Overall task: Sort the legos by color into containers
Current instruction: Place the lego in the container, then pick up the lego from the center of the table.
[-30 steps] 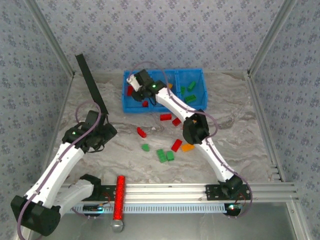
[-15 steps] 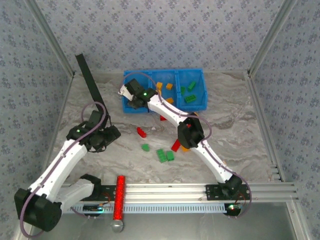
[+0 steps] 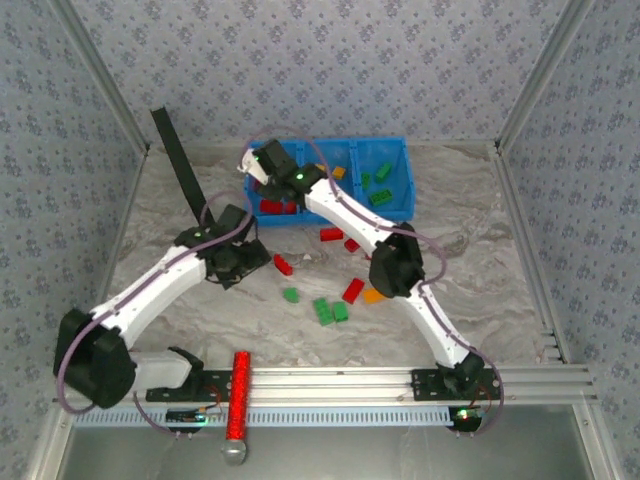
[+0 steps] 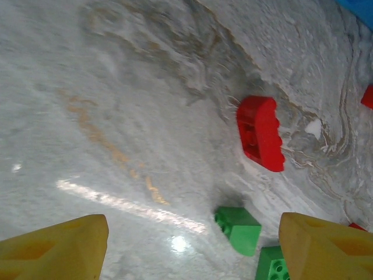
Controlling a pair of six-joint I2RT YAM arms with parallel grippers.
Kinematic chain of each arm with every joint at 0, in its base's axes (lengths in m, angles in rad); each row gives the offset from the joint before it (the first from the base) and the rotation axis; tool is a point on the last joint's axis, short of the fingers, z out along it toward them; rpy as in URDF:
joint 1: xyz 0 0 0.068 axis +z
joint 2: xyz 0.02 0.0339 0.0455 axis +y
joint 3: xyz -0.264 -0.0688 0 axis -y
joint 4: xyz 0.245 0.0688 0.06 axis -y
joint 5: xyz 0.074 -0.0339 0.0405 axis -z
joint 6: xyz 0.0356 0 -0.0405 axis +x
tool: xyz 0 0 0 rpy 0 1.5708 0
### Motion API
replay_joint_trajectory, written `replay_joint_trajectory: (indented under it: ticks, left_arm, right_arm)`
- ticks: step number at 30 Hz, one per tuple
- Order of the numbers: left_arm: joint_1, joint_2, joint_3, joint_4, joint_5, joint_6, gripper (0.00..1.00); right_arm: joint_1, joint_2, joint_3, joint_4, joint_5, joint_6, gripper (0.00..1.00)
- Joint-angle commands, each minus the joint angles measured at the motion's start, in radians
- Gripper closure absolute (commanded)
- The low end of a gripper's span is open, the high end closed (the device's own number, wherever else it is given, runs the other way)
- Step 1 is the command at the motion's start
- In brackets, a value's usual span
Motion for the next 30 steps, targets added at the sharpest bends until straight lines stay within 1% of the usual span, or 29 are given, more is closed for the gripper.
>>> replay_joint_trajectory:
  ticks: [1,4,10,11,15,18,21,25,27,30]
  left_arm:
    - [-0.033,0.069,0.036,0.086,0.014,-0.075,0.23]
    - [-0.05,0.133,0.048,0.161,0.015,-0.112,0.24]
    - [-0.06,0.284,0.121,0.184,0.024,-0.128,0.26]
    - [-0.06,0.306,0.128,0.191,0.028,-0.131,0.26]
    - [-0.066,0.406,0.171,0.205,0.056,-0.142,0.3]
    - [-0.08,0.462,0.191,0.19,0.068,-0.153,0.34]
    - [-0.095,0.503,0.191,0.179,0.088,-0.162,0.39]
    - [-0.11,0.529,0.174,0.164,0.102,-0.17,0.55]
    - [-0.112,0.524,0.159,0.158,0.104,-0.179,0.57]
    - [-0.11,0.512,0.152,0.14,0.1,-0.166,0.68]
  right_arm:
    - [-0.035,-0.212,-0.14,0.051,0.065,0.046,0.38]
    - [-0.075,-0.384,-0.369,0.078,0.083,0.129,0.37]
    - [-0.215,-0.731,-0.813,0.091,0.04,0.401,0.37]
    - [-0.24,-0.771,-0.865,0.084,0.024,0.448,0.37]
    - [-0.36,-0.921,-1.064,0.077,-0.114,0.615,0.38]
    - [-0.419,-0.976,-1.15,0.041,-0.192,0.695,0.39]
    - [-0.431,-1.001,-1.211,-0.012,-0.234,0.74,0.38]
    - [-0.431,-1.027,-1.3,-0.029,-0.283,0.784,0.37]
    - [-0.429,-1.041,-1.326,-0.035,-0.301,0.798,0.36]
    - [-0.423,-1.078,-1.36,-0.035,-0.294,0.82,0.36]
